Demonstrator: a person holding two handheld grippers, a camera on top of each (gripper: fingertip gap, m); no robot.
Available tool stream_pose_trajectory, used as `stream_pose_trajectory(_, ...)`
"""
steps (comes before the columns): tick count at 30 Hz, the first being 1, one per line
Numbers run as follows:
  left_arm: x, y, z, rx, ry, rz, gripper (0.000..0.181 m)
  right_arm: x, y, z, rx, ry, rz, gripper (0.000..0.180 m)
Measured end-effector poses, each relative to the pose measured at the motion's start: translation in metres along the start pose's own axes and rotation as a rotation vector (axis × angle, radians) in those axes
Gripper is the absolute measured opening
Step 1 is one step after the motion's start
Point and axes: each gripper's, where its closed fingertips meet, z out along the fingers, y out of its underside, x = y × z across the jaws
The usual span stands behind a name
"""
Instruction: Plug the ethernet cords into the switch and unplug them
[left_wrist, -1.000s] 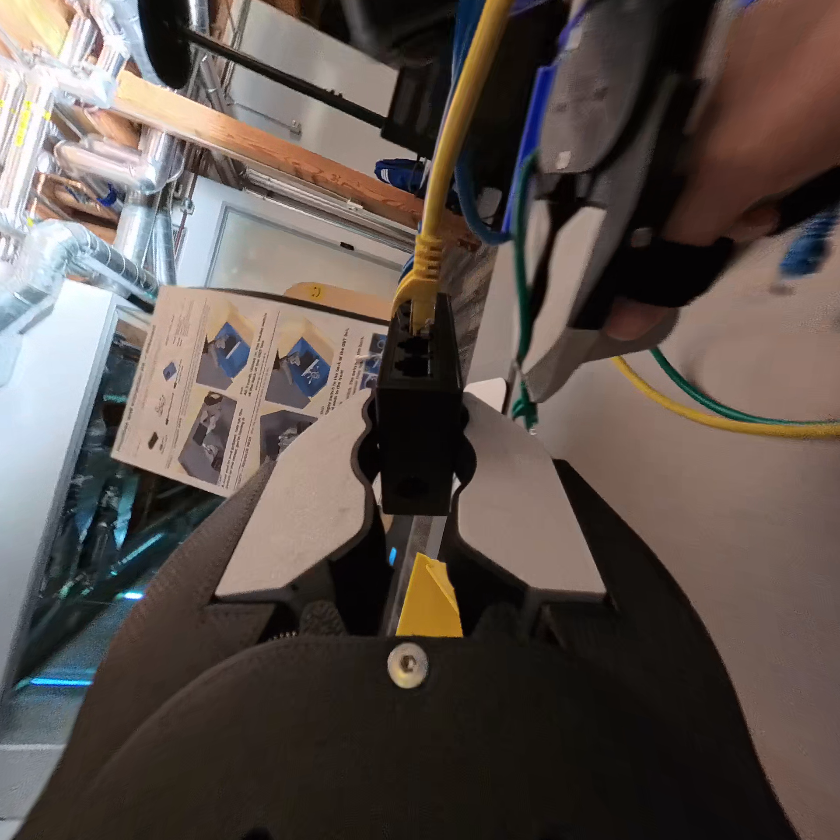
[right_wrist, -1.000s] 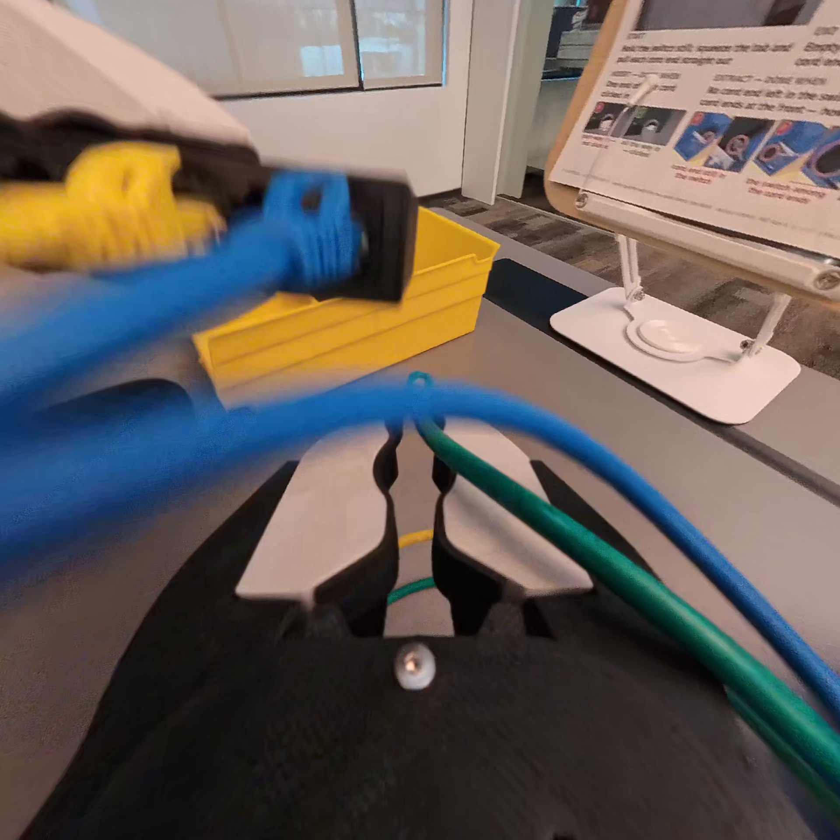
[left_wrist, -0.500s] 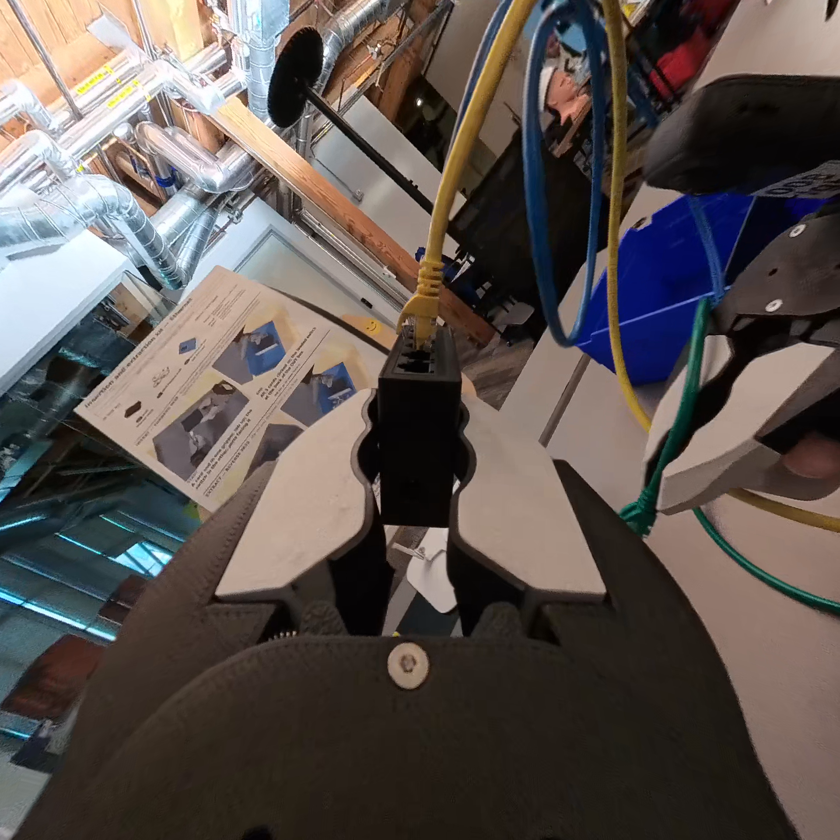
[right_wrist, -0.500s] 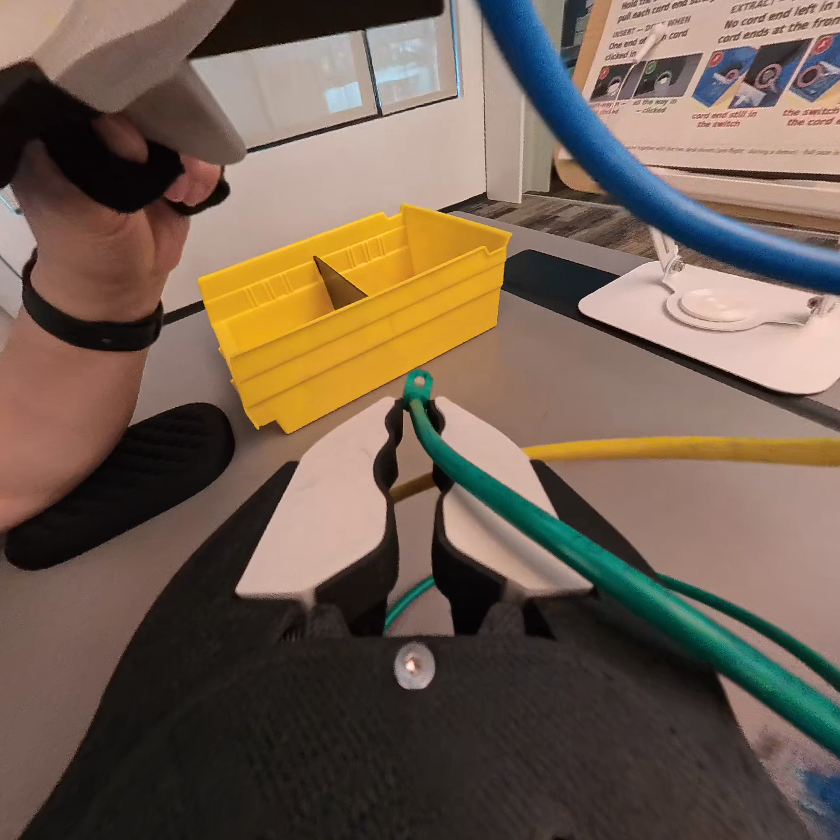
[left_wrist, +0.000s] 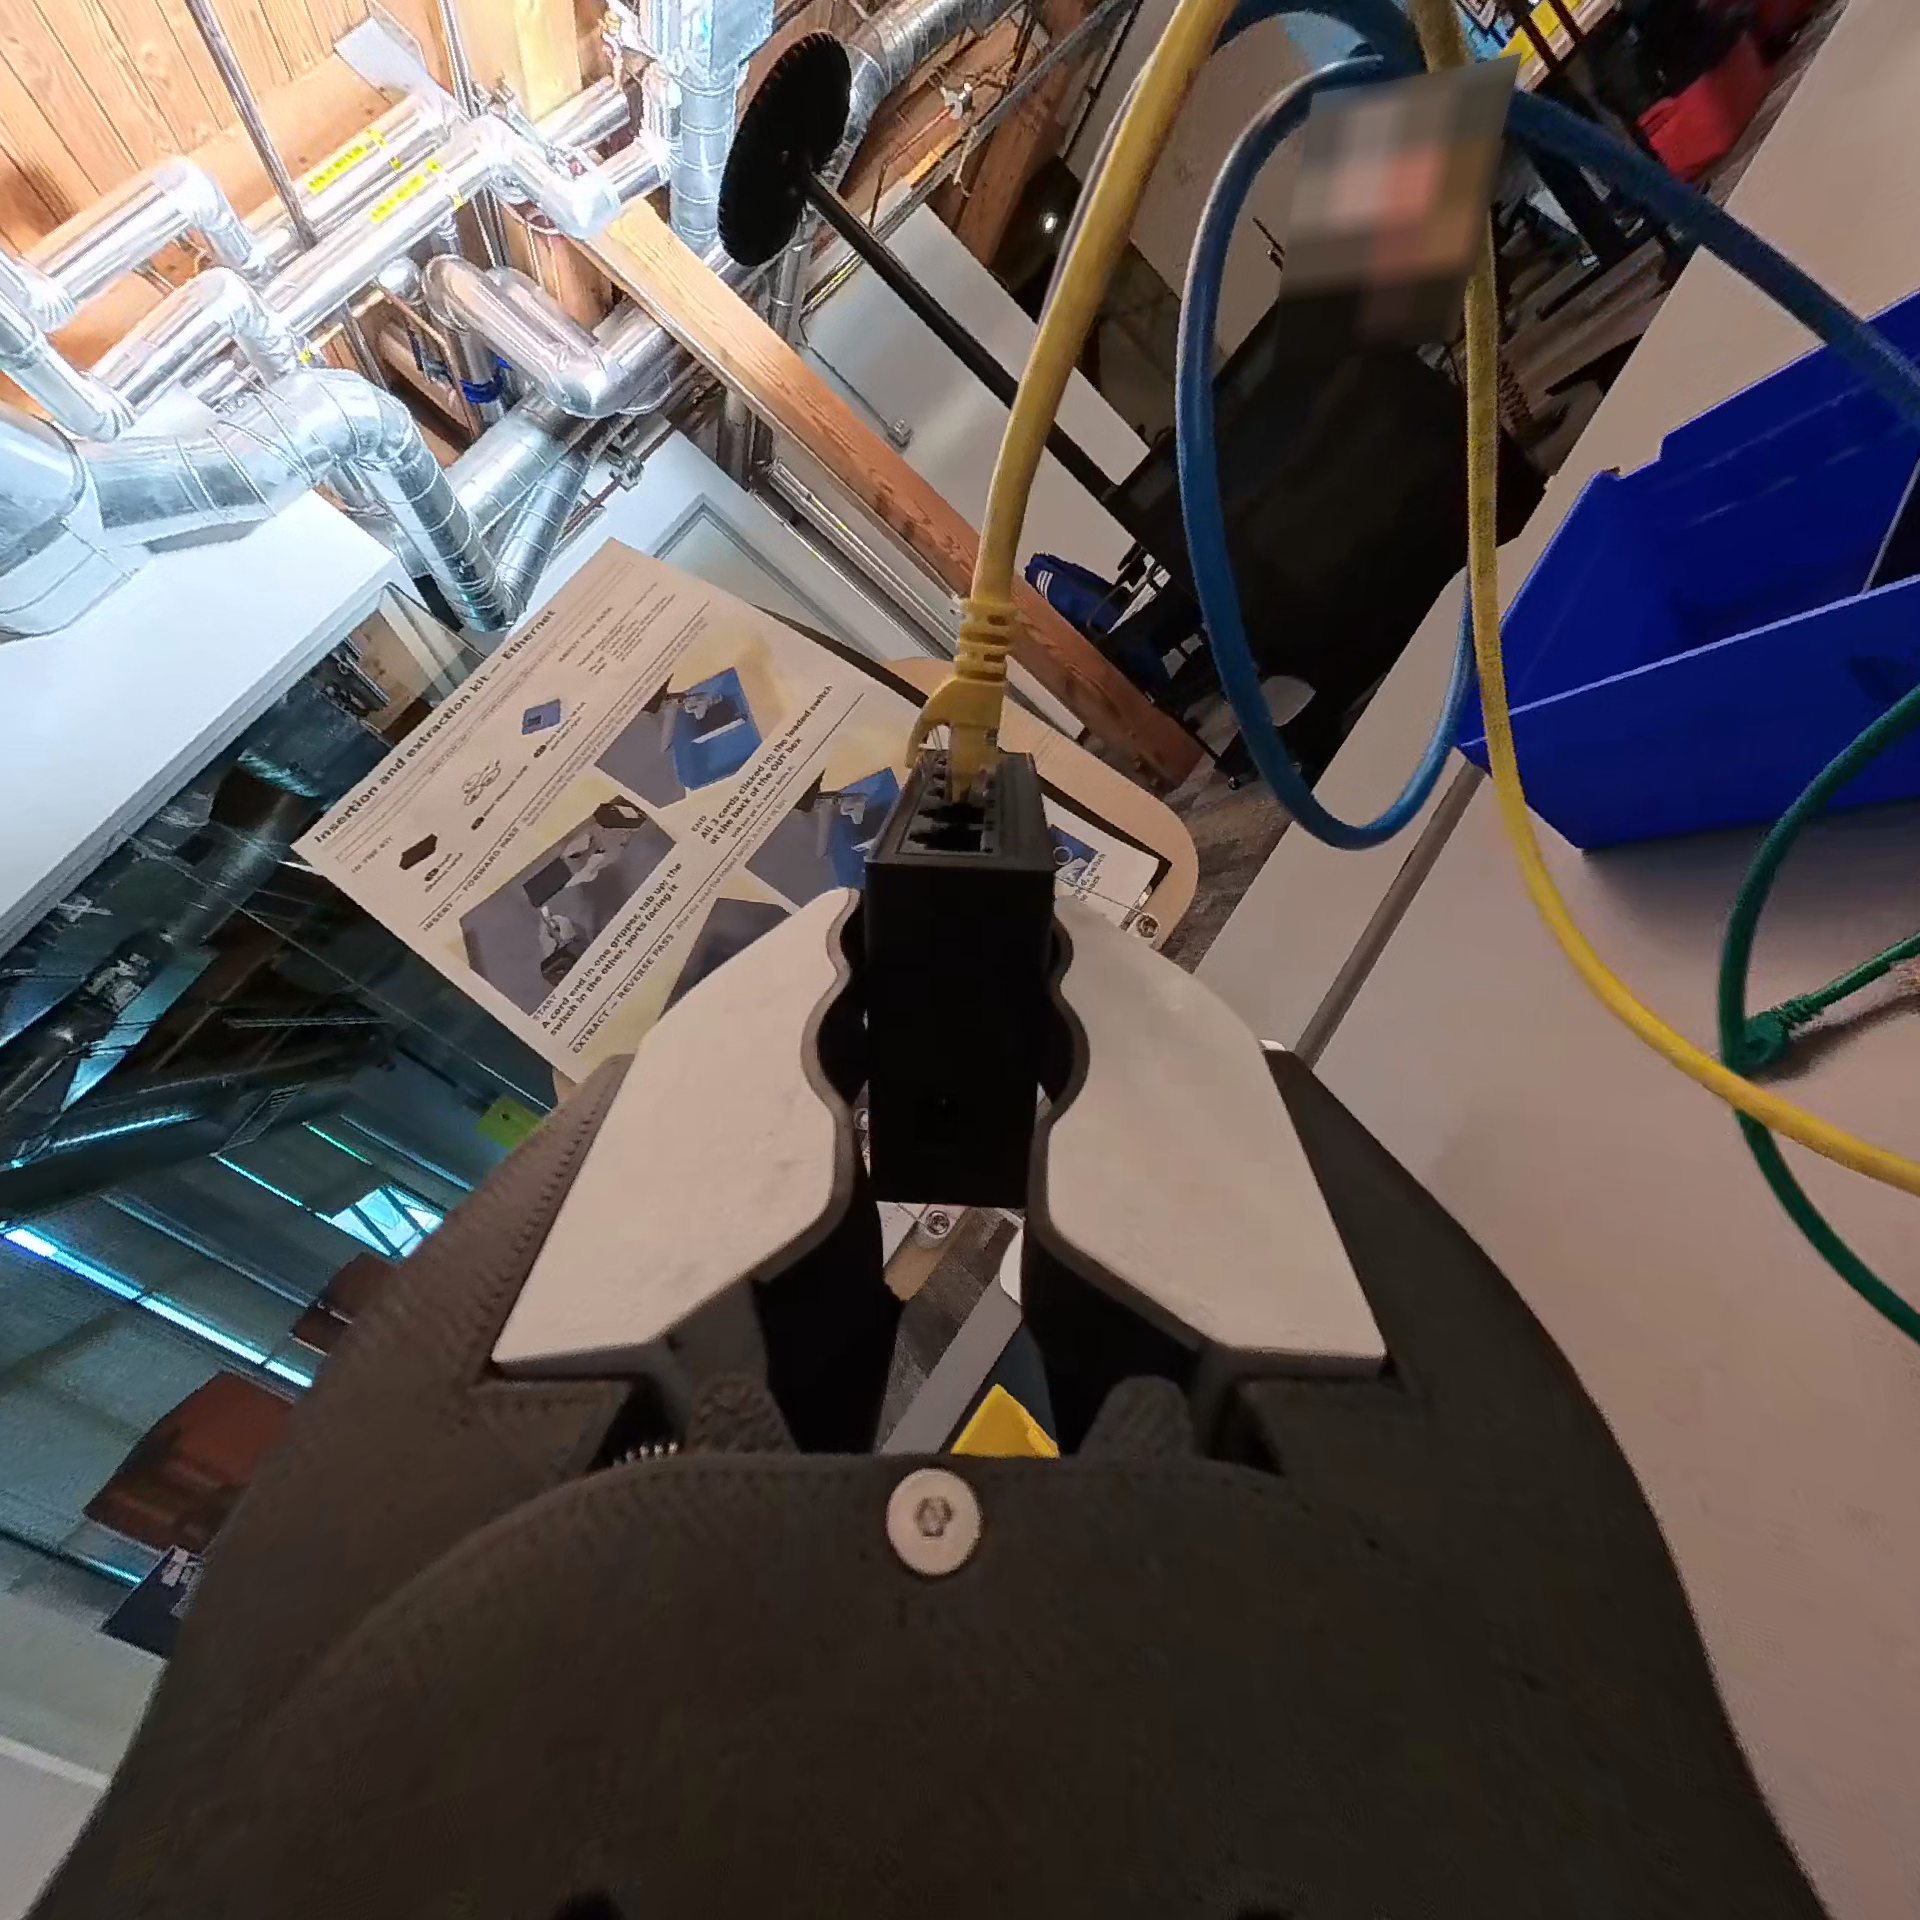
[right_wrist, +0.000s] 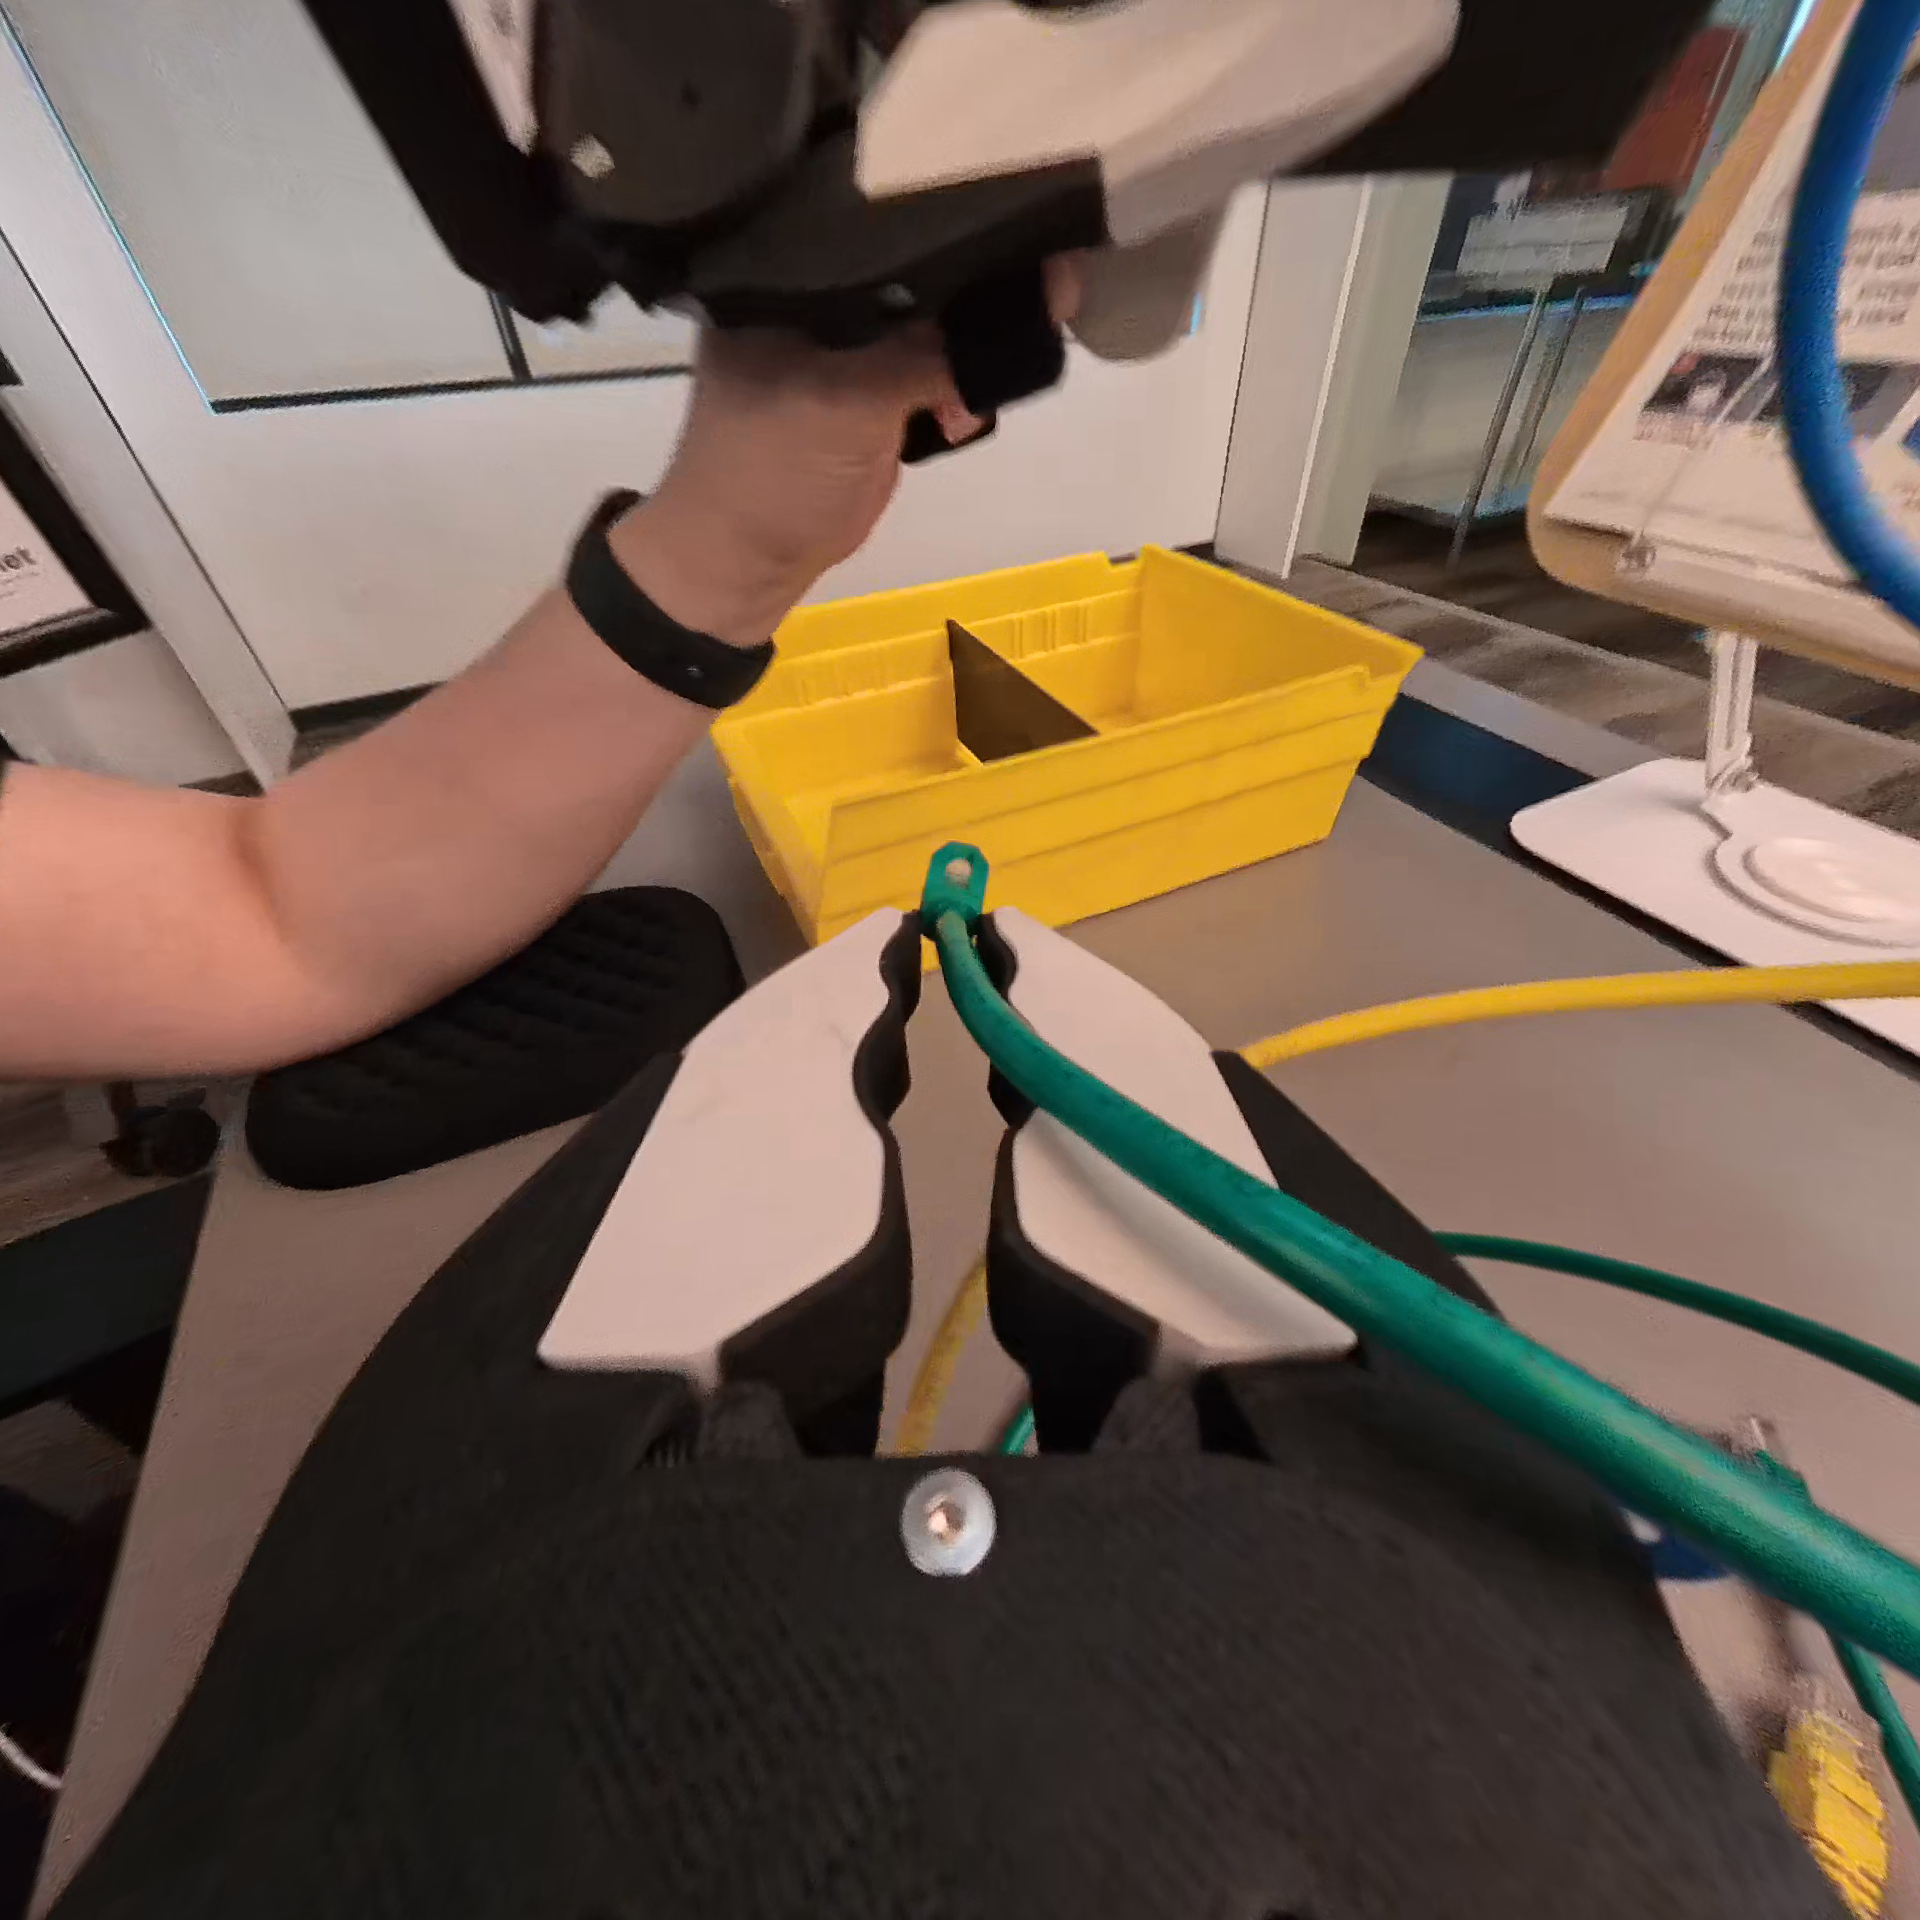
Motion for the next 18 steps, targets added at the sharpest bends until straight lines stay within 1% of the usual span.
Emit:
stream_pose_trajectory(4,0.000,0.002,0.001,0.008,0.005,-0.008,0.028,-0.013,-0.034,-0.018,0.108,0.004,-0.037,0.010)
stream_pose_trajectory(10,0.003,0.002,-0.001,0.025,0.022,0.017,0.029,-0.002,-0.091,-0.042,0.216,0.092,-0.138,0.010)
stream_pose_trajectory(14,0.005,-0.001,-0.001,0.029,0.016,0.062,0.028,0.012,-0.118,-0.045,0.256,0.122,-0.157,0.010)
stream_pose_trajectory(18,0.008,-0.008,-0.003,0.039,-0.013,0.146,0.028,0.019,-0.138,-0.037,0.270,0.090,-0.135,0.010)
